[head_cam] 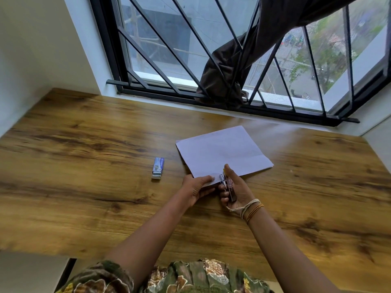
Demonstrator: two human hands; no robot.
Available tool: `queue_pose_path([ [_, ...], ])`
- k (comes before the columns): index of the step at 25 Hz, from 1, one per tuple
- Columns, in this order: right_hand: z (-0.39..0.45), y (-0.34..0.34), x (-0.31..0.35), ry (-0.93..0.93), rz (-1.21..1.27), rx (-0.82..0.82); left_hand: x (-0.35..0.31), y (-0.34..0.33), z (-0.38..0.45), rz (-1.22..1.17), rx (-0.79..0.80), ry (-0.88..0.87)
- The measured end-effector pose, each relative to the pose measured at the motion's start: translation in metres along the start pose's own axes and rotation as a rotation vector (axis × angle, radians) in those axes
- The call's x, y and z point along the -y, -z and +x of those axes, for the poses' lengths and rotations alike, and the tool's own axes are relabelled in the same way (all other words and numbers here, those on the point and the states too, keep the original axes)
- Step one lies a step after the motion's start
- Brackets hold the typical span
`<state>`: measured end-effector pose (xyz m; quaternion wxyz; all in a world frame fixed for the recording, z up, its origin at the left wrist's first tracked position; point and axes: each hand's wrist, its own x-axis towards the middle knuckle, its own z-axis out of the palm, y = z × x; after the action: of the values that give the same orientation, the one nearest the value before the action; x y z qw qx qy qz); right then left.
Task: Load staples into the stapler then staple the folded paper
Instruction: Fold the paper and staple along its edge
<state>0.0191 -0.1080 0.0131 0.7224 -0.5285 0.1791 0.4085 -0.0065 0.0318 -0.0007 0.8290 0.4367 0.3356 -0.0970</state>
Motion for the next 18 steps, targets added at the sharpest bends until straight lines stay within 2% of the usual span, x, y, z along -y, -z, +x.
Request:
queue_pose_path([
  [18, 0.0081, 0.0034, -0.0035, -0.022, -0.079, -0.102, 0.0002, 0.0015, -0.0052, 0.022, 0.049, -0.025],
])
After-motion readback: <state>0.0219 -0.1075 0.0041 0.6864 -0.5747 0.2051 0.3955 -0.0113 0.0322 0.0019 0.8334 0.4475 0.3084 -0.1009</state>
